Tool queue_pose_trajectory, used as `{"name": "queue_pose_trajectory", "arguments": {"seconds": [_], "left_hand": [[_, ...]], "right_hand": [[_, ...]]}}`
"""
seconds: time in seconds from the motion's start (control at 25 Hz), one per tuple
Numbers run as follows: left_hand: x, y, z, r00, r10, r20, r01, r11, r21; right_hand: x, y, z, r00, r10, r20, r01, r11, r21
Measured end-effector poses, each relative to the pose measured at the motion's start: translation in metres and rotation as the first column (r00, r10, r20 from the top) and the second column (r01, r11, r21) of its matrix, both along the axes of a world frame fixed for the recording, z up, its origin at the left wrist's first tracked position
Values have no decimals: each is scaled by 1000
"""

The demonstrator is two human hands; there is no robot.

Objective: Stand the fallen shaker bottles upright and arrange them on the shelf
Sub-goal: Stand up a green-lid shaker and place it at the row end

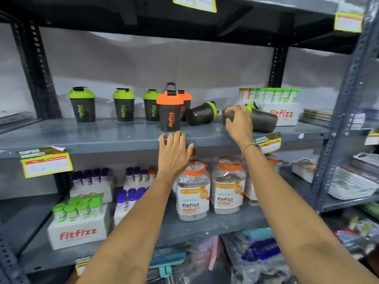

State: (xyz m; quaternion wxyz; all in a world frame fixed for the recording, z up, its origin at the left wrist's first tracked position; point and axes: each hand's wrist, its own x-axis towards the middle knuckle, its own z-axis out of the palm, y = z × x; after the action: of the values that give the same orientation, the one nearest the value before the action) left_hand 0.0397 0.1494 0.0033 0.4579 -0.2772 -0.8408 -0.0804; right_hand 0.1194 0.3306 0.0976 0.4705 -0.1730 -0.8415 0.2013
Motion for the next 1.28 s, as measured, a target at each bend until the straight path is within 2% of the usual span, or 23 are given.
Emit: {"name": "queue_pose_trajectory", "arguments": {"seconds": [0.08, 0.2, 0.28, 0.4, 0.6, 0.72, 0.88, 1.12, 1.28], "left_hand": [[8, 29, -1, 1000, 5, -1, -5, 1000, -24], [9, 49, -2, 998, 62, -14, -62, 998, -9], [6, 52, -4, 997, 76, -20, -76, 997, -14], [5, 53, -7, 997, 75, -21, -75, 997, -8], [8, 54, -3, 998, 68, -13, -68, 998, 1], [9, 50, -3, 999, 36, -38, -36, 999, -12], [2, 23, -2, 997, -48, -67, 41, 993, -113], [-23, -92, 8, 997, 79, 15, -79, 997, -3], [-46, -197, 12, 984, 181, 1, -180, 983, 40]], "right_hand": [[17, 30, 5, 994, -96, 51, 92, 993, 79], [31, 67, 9, 950, -202, 240, 166, 973, 162], [31, 85, 10, 911, -224, 346, 172, 970, 173], [25, 97, 10, 890, -224, 397, 150, 966, 208], [23, 101, 6, 920, -222, 322, 154, 962, 223], [22, 80, 2, 963, -137, 232, 88, 974, 209], [17, 25, -3, 996, 22, 86, -40, 977, 211], [-5, -73, 5, 966, 260, 8, -258, 957, 134], [-39, -150, 8, 927, 374, 19, -374, 925, 72]]}}
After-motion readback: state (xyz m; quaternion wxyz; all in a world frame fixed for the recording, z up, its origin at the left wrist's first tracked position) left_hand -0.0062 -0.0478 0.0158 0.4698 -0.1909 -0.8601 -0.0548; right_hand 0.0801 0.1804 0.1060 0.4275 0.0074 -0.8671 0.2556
